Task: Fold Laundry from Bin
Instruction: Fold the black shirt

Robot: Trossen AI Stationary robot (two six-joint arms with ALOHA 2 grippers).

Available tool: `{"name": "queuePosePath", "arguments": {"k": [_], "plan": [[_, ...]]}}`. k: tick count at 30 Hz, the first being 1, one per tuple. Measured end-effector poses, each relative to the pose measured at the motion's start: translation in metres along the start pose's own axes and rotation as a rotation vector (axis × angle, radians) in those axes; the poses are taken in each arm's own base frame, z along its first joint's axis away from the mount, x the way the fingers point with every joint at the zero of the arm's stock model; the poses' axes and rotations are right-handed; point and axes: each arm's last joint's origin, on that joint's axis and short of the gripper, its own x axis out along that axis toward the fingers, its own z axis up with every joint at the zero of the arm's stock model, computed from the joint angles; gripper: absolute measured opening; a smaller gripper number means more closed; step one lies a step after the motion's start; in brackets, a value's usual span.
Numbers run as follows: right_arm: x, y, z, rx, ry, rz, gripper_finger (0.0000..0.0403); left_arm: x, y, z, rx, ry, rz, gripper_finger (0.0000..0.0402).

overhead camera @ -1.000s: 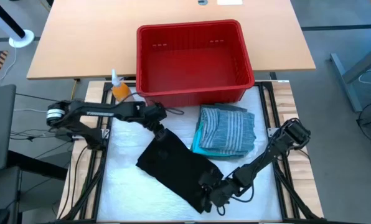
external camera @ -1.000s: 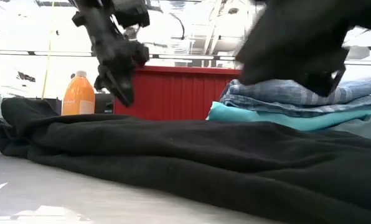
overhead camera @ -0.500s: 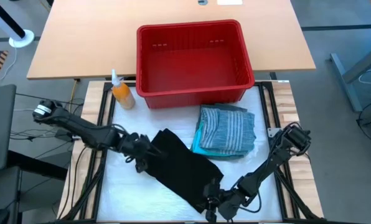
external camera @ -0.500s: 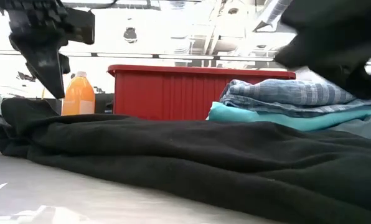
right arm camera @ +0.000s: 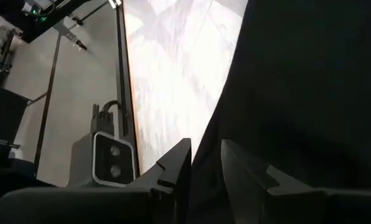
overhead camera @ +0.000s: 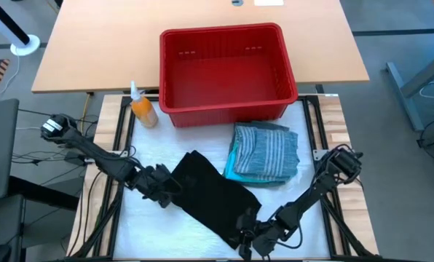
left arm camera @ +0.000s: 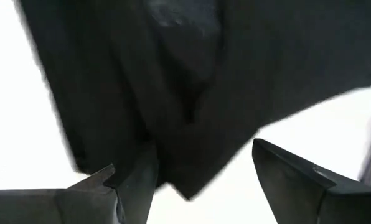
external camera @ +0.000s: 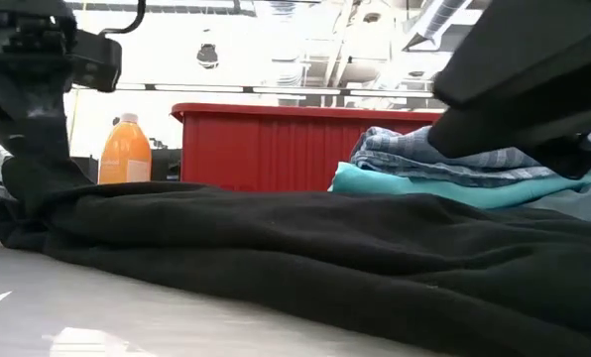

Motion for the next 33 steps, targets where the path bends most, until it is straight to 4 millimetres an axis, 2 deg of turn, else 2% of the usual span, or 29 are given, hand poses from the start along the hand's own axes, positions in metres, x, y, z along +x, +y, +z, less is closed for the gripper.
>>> {"name": "queuePosePath", "arguments": {"k": [5, 15, 19, 25, 27, 33], "plan": [[0.0, 0.0, -0.002, -0.007, 0.012, -0.005, 0.0118, -0.001, -0.002, -0.009, -0.038, -0.004, 0.011, 0.0249], [0.0, -0.001, -0.002, -0.009, 0.014, -0.007, 0.0118, 0.01, -0.009, -0.025, -0.062, -0.036, 0.017, 0.0239], [0.0, -0.001, -0.002, -0.009, 0.014, -0.007, 0.0118, 0.014, -0.009, -0.027, -0.064, -0.027, 0.026, 0.0185], [-0.001, -0.001, -0.002, -0.011, 0.019, -0.01, 0.0118, 0.014, -0.01, -0.027, -0.011, -0.034, 0.027, 0.0028], [-0.001, -0.001, -0.002, -0.016, 0.028, -0.001, 0.0118, 0.014, -0.009, -0.027, 0.011, -0.035, 0.028, 0.0011], [-0.001, 0.002, -0.003, -0.093, 0.071, 0.052, 0.0118, 0.012, -0.002, -0.023, 0.036, -0.028, 0.089, 0.0002]]}}
